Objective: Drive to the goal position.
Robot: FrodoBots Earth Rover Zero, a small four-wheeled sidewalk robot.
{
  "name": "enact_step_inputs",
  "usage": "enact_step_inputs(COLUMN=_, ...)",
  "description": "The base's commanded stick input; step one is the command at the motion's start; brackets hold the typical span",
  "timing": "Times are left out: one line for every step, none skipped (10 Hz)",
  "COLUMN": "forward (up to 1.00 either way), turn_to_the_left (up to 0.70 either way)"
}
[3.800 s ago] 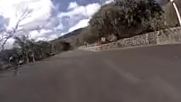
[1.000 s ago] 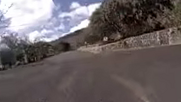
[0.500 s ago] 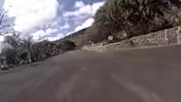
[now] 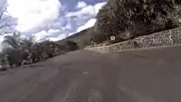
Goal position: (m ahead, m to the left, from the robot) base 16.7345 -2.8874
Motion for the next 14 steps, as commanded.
enact_step_inputs(forward=0.7, turn_to_the_left=0.0)
enact_step_inputs(forward=0.7, turn_to_the_left=0.0)
enact_step_inputs(forward=0.7, turn_to_the_left=0.0)
enact_step_inputs(forward=0.7, turn_to_the_left=0.0)
enact_step_inputs(forward=0.7, turn_to_the_left=0.0)
enact_step_inputs(forward=0.7, turn_to_the_left=0.0)
enact_step_inputs(forward=0.7, turn_to_the_left=0.0)
enact_step_inputs(forward=0.7, turn_to_the_left=0.0)
enact_step_inputs(forward=0.7, turn_to_the_left=0.0)
enact_step_inputs(forward=0.7, turn_to_the_left=0.0)
enact_step_inputs(forward=0.7, turn_to_the_left=0.0)
enact_step_inputs(forward=0.7, turn_to_the_left=0.27)
enact_step_inputs(forward=0.7, turn_to_the_left=0.27)
enact_step_inputs(forward=0.7, turn_to_the_left=0.27)
